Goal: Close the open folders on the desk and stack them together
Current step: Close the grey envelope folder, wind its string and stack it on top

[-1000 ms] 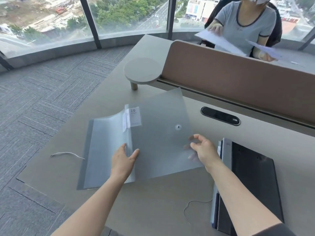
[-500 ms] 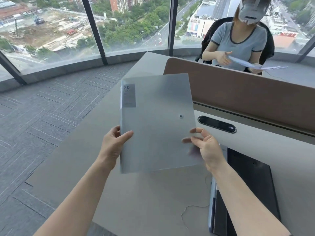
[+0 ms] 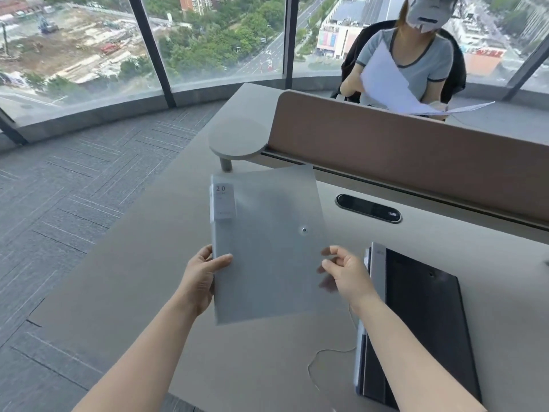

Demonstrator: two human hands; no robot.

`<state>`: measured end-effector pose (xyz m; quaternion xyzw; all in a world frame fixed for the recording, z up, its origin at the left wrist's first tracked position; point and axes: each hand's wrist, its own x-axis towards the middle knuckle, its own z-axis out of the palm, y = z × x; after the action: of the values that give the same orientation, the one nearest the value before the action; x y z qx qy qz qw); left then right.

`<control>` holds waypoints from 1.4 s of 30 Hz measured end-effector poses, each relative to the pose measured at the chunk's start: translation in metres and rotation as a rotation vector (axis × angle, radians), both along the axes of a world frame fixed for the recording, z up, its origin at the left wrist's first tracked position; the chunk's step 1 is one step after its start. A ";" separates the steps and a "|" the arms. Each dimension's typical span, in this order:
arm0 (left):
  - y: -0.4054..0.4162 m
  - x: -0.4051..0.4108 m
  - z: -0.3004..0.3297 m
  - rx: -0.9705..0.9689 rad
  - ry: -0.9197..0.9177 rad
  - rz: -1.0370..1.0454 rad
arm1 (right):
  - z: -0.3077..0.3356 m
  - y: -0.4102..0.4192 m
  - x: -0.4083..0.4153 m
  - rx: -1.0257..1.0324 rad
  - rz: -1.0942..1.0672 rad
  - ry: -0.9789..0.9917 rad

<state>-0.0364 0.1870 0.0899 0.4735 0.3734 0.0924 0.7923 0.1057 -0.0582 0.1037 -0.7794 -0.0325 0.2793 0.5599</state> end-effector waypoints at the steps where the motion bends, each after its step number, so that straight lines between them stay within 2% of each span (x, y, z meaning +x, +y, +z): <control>1: -0.001 -0.001 -0.008 0.002 0.029 -0.008 | -0.010 -0.001 -0.001 -0.043 0.003 0.011; 9: -0.007 -0.025 -0.060 0.056 0.270 0.006 | -0.069 -0.001 -0.028 -0.269 0.112 0.023; 15: -0.003 -0.038 -0.075 0.062 0.356 0.058 | -0.090 0.008 -0.035 -0.420 0.255 0.027; 20: 0.001 -0.041 -0.084 0.107 0.414 0.066 | -0.094 0.013 -0.023 -0.576 0.262 -0.058; 24: 0.002 -0.043 -0.089 0.345 0.530 -0.003 | -0.096 0.018 -0.008 -0.705 0.339 -0.174; 29: 0.000 -0.037 -0.090 0.631 0.657 -0.091 | -0.100 0.023 0.007 -0.841 0.431 -0.228; 32: -0.001 -0.033 -0.090 0.833 0.826 -0.217 | -0.104 0.024 0.010 -0.897 0.466 -0.323; 34: -0.004 -0.028 -0.087 1.012 0.869 -0.300 | -0.105 0.026 0.011 -0.943 0.505 -0.388; 37: -0.012 -0.016 -0.087 1.250 0.712 -0.468 | -0.104 0.030 0.010 -1.021 0.558 -0.411; 39: -0.022 -0.004 -0.088 1.314 0.587 -0.685 | -0.103 0.033 0.007 -1.072 0.583 -0.412; 42: -0.035 0.015 -0.091 1.378 0.503 -0.950 | -0.100 0.038 0.005 -1.097 0.583 -0.374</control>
<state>-0.0218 0.1523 -0.0011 0.9590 0.1616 -0.1496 0.1784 0.1105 -0.0204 0.0038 -0.9469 -0.1924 0.2554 -0.0336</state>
